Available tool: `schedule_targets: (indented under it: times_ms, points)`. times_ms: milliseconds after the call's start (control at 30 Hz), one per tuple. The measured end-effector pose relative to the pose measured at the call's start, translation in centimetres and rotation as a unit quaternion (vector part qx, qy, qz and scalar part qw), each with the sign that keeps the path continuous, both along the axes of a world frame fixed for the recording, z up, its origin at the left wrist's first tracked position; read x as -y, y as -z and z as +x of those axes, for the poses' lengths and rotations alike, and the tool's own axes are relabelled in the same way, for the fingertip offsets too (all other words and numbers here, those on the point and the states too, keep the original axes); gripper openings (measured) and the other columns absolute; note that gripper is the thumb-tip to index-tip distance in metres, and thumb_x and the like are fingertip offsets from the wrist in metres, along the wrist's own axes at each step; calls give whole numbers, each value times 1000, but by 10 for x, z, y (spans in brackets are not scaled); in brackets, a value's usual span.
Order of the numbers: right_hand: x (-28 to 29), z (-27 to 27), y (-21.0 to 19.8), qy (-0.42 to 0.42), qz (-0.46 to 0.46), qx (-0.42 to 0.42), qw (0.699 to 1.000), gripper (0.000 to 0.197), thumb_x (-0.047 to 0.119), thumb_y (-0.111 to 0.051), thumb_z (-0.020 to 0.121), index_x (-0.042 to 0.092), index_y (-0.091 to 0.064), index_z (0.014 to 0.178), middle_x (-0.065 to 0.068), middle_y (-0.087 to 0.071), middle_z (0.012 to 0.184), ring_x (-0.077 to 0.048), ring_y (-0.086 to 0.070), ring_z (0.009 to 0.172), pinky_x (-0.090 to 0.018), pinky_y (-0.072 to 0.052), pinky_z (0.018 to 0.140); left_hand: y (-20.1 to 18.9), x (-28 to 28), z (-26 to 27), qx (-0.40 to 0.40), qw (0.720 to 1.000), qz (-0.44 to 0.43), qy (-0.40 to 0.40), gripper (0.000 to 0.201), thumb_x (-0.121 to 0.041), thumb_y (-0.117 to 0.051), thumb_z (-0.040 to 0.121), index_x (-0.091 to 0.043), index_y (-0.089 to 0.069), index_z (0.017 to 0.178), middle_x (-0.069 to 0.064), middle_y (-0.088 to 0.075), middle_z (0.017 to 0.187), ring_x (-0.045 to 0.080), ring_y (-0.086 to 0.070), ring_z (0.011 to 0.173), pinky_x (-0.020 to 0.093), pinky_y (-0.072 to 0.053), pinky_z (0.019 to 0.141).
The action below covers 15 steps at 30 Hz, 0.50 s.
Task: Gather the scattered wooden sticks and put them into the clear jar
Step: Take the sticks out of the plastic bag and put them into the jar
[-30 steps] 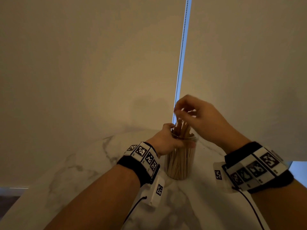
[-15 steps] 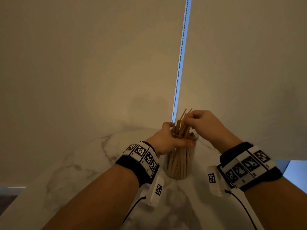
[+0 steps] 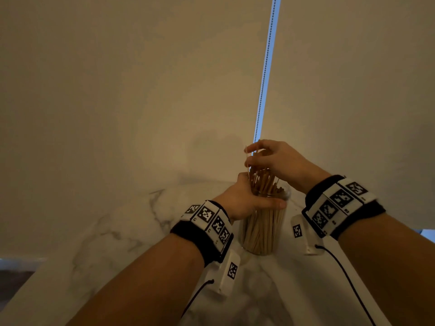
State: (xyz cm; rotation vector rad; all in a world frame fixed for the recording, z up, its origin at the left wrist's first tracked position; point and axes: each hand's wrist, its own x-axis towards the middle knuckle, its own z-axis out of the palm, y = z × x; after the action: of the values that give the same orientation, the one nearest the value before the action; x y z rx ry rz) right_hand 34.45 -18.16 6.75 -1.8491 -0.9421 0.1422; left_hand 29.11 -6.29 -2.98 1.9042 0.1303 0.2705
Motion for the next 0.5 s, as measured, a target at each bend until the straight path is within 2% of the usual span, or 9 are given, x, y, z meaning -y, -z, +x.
schedule_targets:
  times_ms: [100, 233, 300, 333, 400, 433, 467, 500]
  points:
    - [3, -7, -3, -29, -42, 53, 997, 12, 11, -74, 85, 9, -73, 97, -2, -76, 90, -11, -70, 79, -23, -55, 77, 0, 1, 0, 10, 1000, 2, 6, 112, -61, -97, 42, -24, -48, 136, -7, -69, 123, 13, -66, 115, 43, -54, 98]
    - [12, -2, -11, -4, -136, 125, 983, 2, 13, -73, 84, 11, -73, 85, -2, -75, 80, -10, -66, 69, -28, -53, 73, -7, 3, -10, 2, 1000, -4, 10, 115, -56, -96, 46, -25, -36, 139, -7, -67, 123, 12, -64, 115, 41, -52, 100]
    - [12, -1, -11, 5, -201, 128, 971, 12, 26, -71, 88, 15, -75, 82, -4, -74, 82, -12, -64, 70, -31, -52, 74, -8, 3, -13, 2, 1000, -8, 12, 117, -53, -96, 48, -27, -30, 142, -6, -65, 124, 13, -63, 115, 42, -52, 101]
    - [13, -3, -10, 6, -217, 121, 969, 23, 37, -67, 91, 18, -75, 83, -3, -75, 84, -14, -66, 75, -32, -53, 77, -9, 4, -16, 4, 1000, -11, 16, 117, -51, -96, 49, -26, -30, 142, -6, -64, 124, 14, -62, 115, 42, -52, 102]
    - [17, -6, -11, 0, -206, 78, 975, 51, 66, -48, 92, 23, -75, 92, 0, -75, 92, -16, -70, 88, -33, -54, 84, -10, 5, -16, 7, 1000, -19, 24, 113, -46, -97, 53, -20, -34, 142, -7, -66, 123, 12, -63, 116, 41, -51, 103]
    - [21, -8, -13, -9, -195, 53, 979, 58, 74, -44, 88, 25, -73, 99, 1, -75, 96, -16, -71, 93, -33, -54, 86, -9, 5, -14, 11, 999, -19, 29, 110, -44, -97, 53, -17, -37, 141, -8, -69, 122, 11, -64, 116, 41, -51, 104]
    - [26, -9, -16, -23, -194, 42, 980, 56, 75, -47, 86, 28, -72, 105, 2, -75, 100, -16, -71, 96, -34, -55, 87, -8, 5, -12, 12, 999, -19, 28, 109, -44, -98, 52, -17, -40, 140, -9, -70, 120, 10, -65, 114, 42, -51, 103]
    - [30, -10, -17, -36, -207, 44, 977, 46, 68, -57, 85, 30, -71, 107, 1, -75, 101, -18, -71, 97, -35, -56, 88, -8, 5, -11, 14, 1000, -18, 20, 109, -46, -98, 50, -18, -41, 139, -9, -71, 118, 10, -66, 113, 42, -52, 101]
